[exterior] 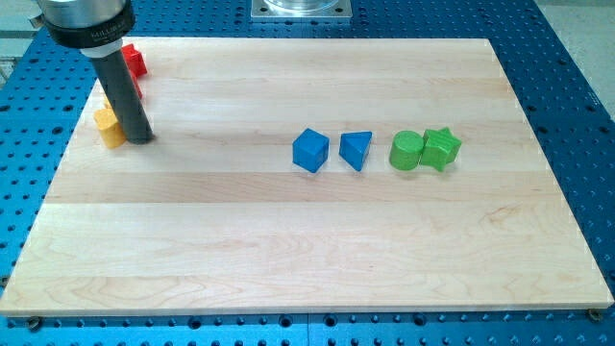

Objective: Slightly adjust the yellow blocks below the red blocks

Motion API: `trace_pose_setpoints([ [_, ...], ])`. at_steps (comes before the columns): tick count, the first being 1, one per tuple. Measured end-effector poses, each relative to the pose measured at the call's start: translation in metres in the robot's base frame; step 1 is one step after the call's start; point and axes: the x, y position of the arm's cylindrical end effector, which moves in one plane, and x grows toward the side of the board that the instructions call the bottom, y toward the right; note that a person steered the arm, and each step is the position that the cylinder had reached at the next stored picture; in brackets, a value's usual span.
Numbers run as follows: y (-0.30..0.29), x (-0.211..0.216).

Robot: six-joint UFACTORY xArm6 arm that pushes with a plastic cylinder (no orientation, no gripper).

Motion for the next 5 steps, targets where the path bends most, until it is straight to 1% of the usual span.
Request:
trace_pose_setpoints([
  [1,0.029,-0.020],
  [2,0.026,-0.040],
  [3,0.005,-0.040],
  [5,0.001,-0.033],
])
